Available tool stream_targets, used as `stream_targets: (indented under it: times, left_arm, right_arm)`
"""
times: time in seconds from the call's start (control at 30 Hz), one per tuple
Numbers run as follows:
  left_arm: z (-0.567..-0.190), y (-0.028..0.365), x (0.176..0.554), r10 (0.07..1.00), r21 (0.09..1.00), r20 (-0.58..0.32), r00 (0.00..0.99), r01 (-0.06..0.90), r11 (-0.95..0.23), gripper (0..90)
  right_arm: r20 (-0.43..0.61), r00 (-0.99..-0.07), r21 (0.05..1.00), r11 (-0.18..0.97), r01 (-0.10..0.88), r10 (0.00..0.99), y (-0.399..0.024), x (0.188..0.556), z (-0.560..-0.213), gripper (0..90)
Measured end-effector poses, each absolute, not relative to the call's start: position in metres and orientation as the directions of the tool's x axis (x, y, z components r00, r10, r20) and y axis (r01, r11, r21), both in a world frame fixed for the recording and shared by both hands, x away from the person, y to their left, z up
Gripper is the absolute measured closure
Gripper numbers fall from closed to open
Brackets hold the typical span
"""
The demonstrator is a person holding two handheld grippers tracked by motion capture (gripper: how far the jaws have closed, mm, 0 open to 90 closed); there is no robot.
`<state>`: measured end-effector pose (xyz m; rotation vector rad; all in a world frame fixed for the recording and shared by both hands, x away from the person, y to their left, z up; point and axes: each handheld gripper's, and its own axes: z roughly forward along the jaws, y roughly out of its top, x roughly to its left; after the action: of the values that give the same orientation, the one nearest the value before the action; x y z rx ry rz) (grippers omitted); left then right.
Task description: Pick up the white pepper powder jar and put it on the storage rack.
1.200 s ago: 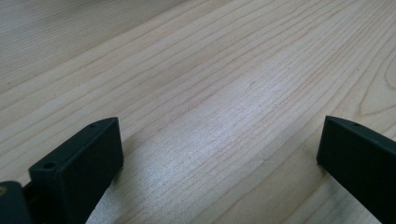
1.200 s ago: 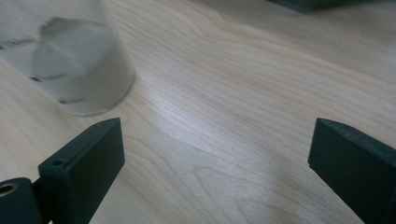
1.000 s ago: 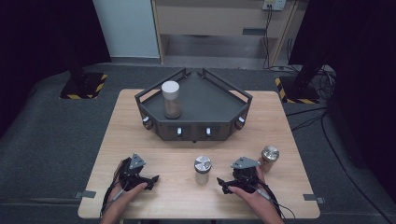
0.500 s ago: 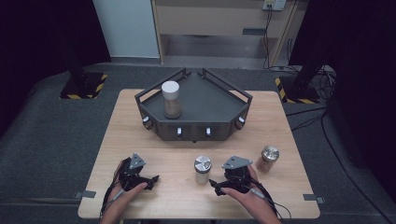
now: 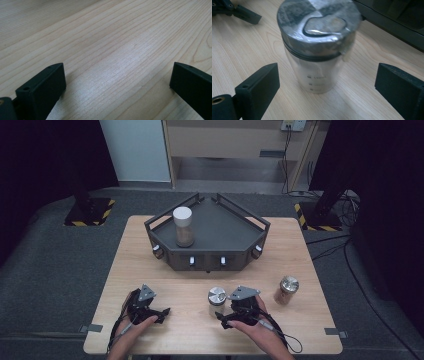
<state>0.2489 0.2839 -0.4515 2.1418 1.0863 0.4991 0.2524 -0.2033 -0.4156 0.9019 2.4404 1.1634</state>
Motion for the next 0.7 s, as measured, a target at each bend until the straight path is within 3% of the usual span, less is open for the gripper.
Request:
stream_targets:
  times: [0.7]
  left_arm:
    - [-0.452,0.284,0.249,0.816,0.715,0.033,0.577,0.557,-0.423,0.0]
  right_arm:
    - [0.002,-0.773,0.747,0.513,0.423,0.634,-0.175,0.270,-0.428,11.8]
